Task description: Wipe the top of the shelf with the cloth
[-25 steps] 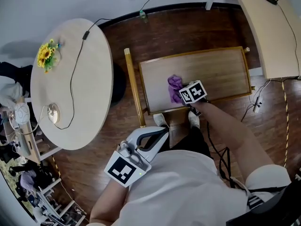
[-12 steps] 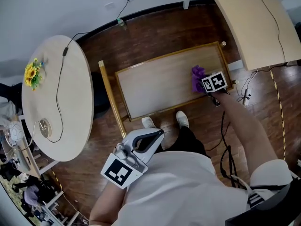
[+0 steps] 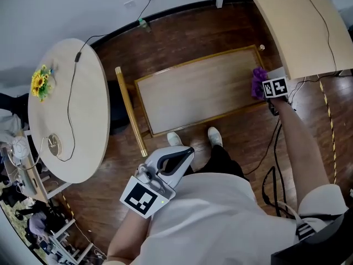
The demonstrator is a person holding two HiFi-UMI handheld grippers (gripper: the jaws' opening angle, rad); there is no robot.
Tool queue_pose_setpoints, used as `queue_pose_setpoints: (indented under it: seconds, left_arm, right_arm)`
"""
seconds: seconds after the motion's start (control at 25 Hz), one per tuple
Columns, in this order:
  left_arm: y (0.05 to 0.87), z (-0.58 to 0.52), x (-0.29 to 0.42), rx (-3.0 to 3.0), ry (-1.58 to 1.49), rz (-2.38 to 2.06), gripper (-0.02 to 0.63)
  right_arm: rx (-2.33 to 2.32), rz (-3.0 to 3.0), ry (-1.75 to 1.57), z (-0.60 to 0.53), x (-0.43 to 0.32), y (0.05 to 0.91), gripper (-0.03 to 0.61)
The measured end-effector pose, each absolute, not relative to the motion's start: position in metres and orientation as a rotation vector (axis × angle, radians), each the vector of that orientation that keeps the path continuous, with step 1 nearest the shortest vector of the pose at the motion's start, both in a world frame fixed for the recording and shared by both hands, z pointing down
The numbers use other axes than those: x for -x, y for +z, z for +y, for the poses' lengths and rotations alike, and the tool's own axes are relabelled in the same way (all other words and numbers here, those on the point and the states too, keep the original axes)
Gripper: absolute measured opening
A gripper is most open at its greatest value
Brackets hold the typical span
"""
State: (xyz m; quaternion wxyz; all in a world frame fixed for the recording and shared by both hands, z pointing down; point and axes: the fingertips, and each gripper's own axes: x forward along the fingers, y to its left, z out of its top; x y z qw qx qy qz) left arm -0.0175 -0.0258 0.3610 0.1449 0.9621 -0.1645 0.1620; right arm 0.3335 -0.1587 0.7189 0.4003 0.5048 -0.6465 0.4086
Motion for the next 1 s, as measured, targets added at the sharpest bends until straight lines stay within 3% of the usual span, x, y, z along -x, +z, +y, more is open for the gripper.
queue_pose_setpoints:
  seconds: [0.16,0.76,1.0]
  left_arm:
    - [0.36,-0.028,0.033,-2.764,0.449,-0.519,0.018]
    - [0.364,-0.023,0.096,-2.753,0.446,-0.564,0.018]
    - [0.369,-0.021,0.117,-2.76,0.492,-0.54,0.018]
  right_arm:
    - [-1.245,-1.801,1.05,-0.158,-0.274,0.691,0.1]
    - [-0.578,-2.299,1.143,-0.087,0.141,0.635,0.1]
    - [-0.408,-2.268,1.112,-0.048,0.21,0.669,0.101]
